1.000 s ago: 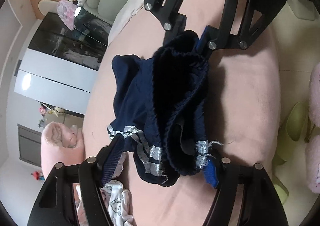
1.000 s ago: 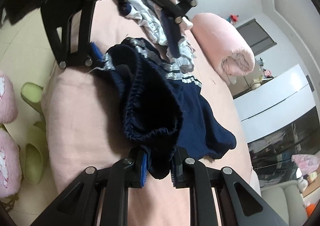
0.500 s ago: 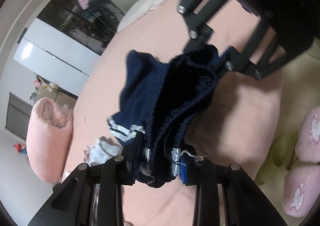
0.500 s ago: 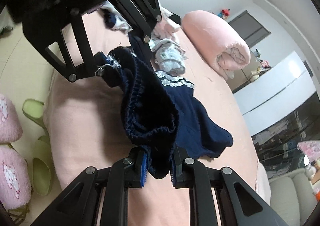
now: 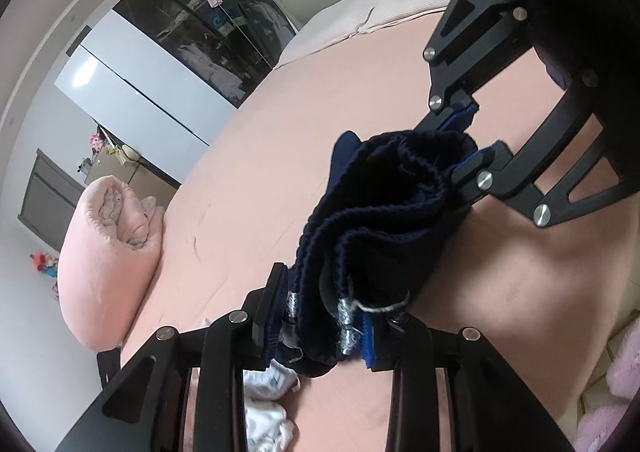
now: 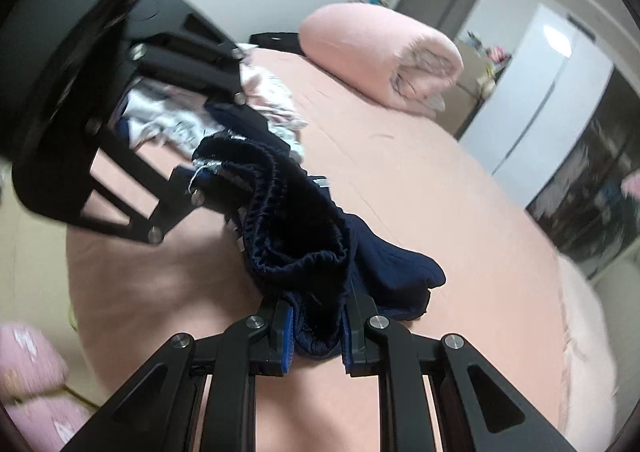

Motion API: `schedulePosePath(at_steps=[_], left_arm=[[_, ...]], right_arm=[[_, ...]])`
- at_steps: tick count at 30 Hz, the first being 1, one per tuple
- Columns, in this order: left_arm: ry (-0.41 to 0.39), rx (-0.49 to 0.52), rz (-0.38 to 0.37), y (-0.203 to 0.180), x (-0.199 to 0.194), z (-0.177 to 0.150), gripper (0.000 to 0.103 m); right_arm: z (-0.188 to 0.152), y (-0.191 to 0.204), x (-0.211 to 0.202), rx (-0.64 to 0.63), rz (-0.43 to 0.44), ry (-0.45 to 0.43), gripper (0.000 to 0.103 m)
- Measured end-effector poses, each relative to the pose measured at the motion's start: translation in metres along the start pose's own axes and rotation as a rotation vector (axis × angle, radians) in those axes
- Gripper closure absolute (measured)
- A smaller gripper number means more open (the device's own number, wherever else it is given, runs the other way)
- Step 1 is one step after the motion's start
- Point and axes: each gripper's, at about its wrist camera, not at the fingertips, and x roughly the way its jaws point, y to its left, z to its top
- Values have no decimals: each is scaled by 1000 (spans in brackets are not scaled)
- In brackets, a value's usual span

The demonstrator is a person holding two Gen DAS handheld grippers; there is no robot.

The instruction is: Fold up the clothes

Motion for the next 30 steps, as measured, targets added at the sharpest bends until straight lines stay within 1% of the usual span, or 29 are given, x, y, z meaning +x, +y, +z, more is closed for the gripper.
schedulePosePath(at_steps=[4,5,6,8,13,16,20,23,24,25,26,27,28,29,30], left_arm=[[19,-19,11,12,18,11,74],[32,-35,0,14,23,13,74],[44,-52,-15,17,27,14,73],[58,-113,-76,26,35,15,73],[75,-250,-155,42,45,10,72],[100,-276,-182,48,57,7,72],[144,-269,-187,49,75,7,72],[178,-281,-196,48,88,6,72],[188,-285,-194,47,92,5,70],[198,-286,-195,47,96,5,64],[208,-288,-196,46,99,5,60],[214,-293,-197,45,101,5,53],[211,-299,-190,44,101,5,48],[208,-306,-181,44,100,4,46],[204,-312,-162,43,99,4,42]], right_arm=[[7,-22,13,69,14,25,88],[8,-27,17,81,14,33,88],[10,-32,21,93,14,40,88],[11,-38,26,113,28,40,88],[15,-45,36,134,50,42,88],[16,-49,47,150,60,61,88],[19,-56,65,178,67,105,88],[17,-62,80,221,75,145,87],[16,-64,85,237,78,158,87],[15,-66,90,256,78,176,87],[14,-68,95,275,80,191,87],[12,-70,98,298,80,206,87],[10,-71,101,323,80,221,87],[9,-72,103,347,78,228,85],[7,-73,104,370,75,233,84]])
